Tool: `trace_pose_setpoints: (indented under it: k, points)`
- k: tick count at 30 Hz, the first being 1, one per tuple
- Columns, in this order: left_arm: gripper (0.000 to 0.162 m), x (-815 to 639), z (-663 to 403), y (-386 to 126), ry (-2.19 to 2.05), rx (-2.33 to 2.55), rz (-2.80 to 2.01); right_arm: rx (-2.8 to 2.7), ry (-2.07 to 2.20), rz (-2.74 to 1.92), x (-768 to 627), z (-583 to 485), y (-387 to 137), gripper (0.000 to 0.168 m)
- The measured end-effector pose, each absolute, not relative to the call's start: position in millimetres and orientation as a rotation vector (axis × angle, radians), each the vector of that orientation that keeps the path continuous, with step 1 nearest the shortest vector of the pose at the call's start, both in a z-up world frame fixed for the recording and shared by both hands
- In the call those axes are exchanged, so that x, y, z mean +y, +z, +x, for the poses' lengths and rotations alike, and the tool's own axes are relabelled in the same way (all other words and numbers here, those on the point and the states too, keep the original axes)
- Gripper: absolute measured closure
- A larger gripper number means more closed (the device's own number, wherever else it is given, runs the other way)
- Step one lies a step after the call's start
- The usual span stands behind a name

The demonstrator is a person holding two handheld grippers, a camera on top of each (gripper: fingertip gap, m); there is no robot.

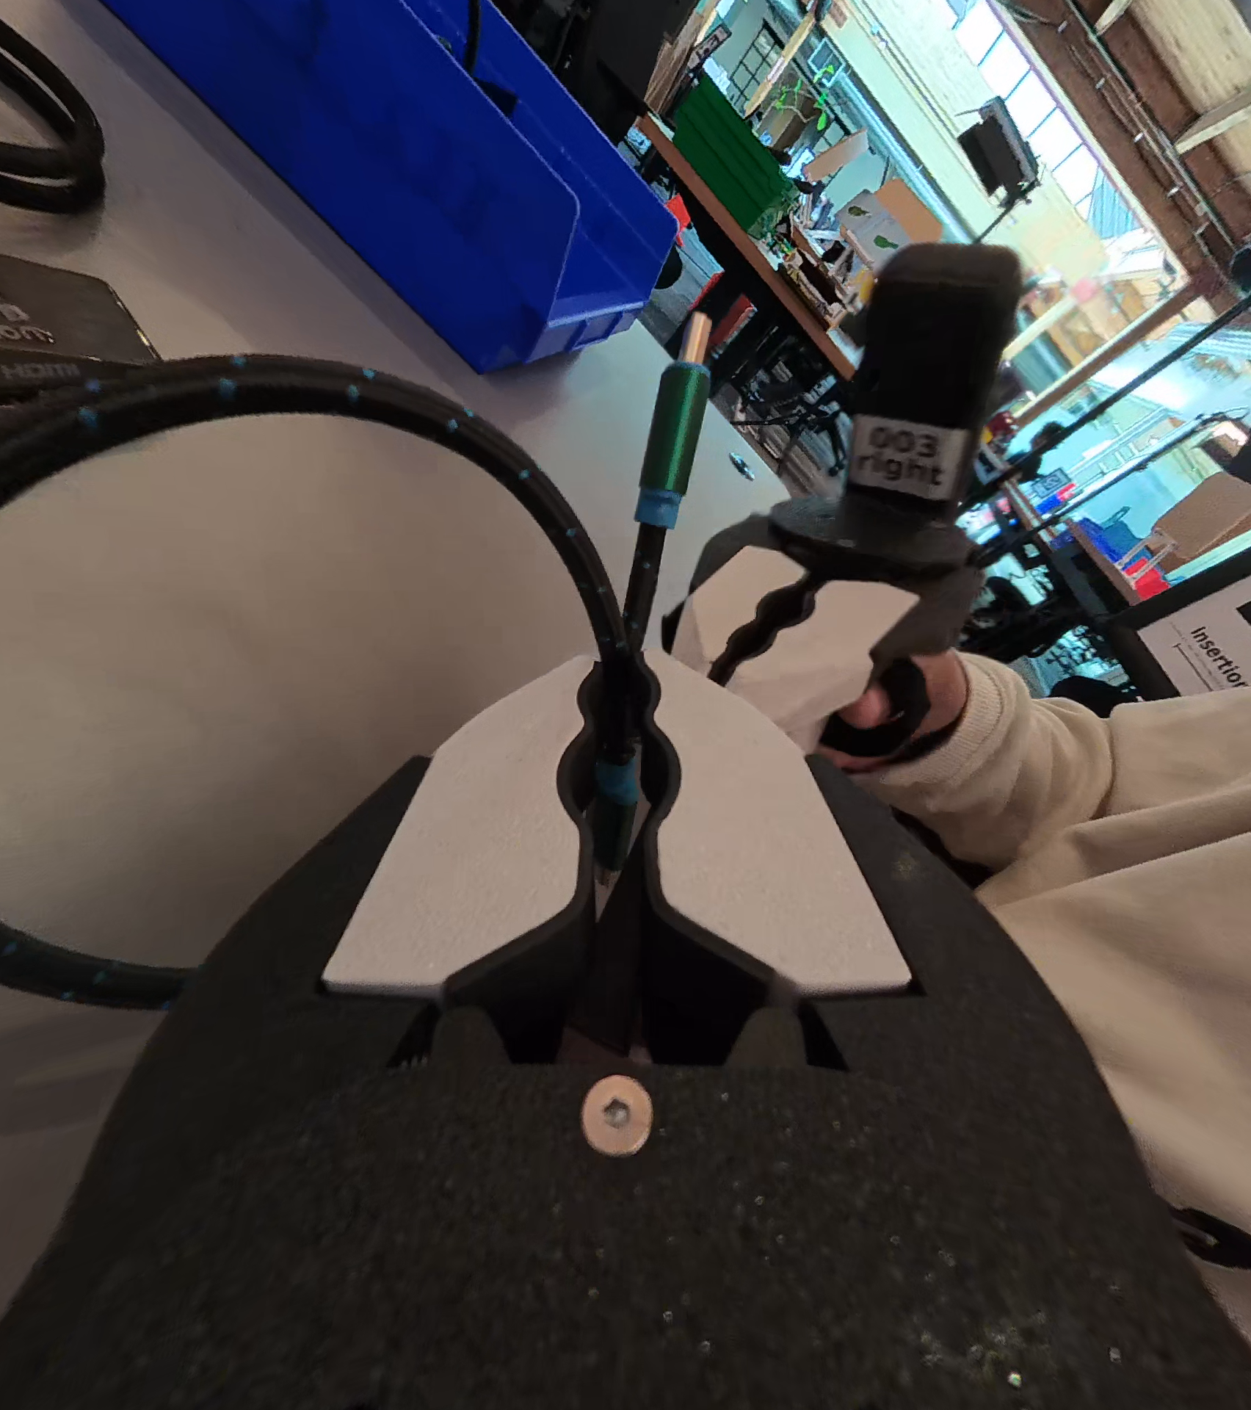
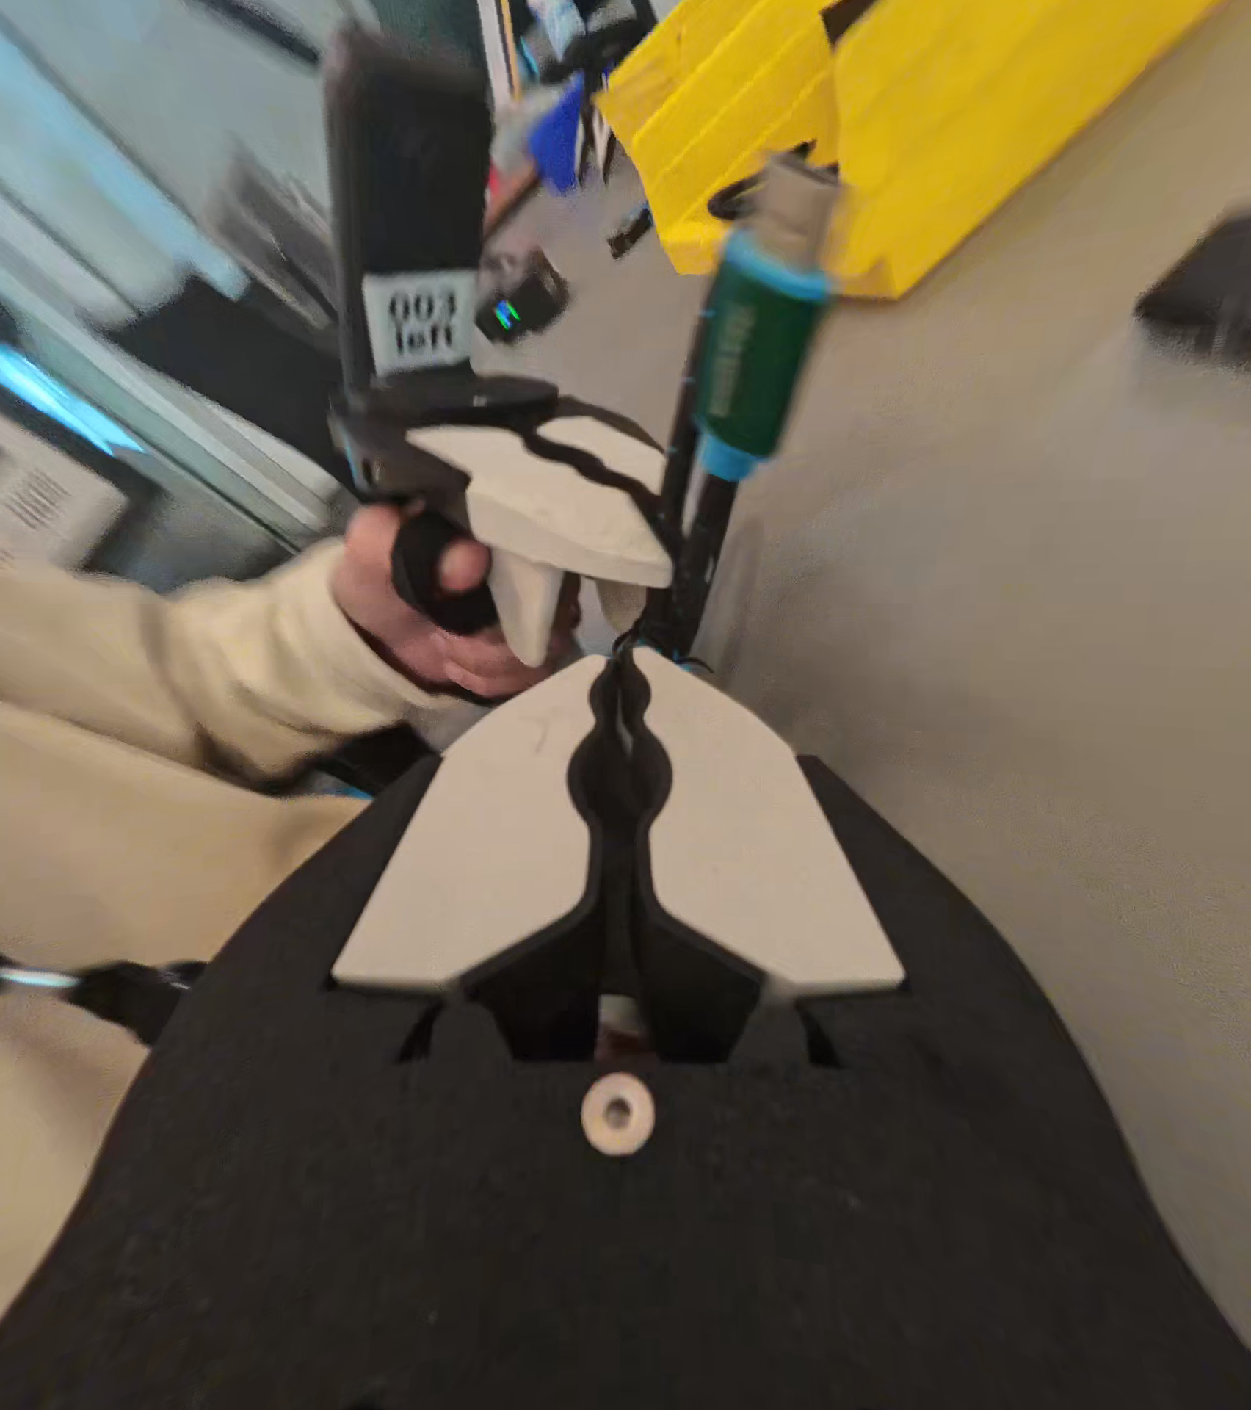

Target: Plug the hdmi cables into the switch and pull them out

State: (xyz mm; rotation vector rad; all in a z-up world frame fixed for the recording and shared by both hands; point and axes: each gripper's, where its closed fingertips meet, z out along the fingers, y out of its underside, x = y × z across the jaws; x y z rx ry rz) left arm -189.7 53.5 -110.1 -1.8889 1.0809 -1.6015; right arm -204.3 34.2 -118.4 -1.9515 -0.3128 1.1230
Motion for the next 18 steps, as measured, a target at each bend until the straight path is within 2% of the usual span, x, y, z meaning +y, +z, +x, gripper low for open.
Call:
trace_pose_setpoints:
  k: [6, 8, 12, 16, 18]
  points:
    - [0.156, 54, -188, -105, -1.565, 1.085, -1.845, 0.353, 2.066, -1.689, 30, -207, -108, 0.168]
    - [0.156, 54, -188, -107, -1.539, 1.104, -1.842, 0.542, 2.256, -1.558, 30, -209, -110, 0.168]
    - [0.156, 53, -188, -104, -1.548, 1.095, -1.833, 0.538, 2.19, -1.566, 32, -208, -107, 0.168]
    - [0.156, 52, -189, -101, -1.61, 1.065, -1.838, 0.194, 1.819, -1.763, 29, -211, -109, 0.167]
    - [0.156, 55, -190, -100, -1.637, 1.037, -1.851, -0.062, 1.533, -1.845, 28, -212, -110, 0.162]
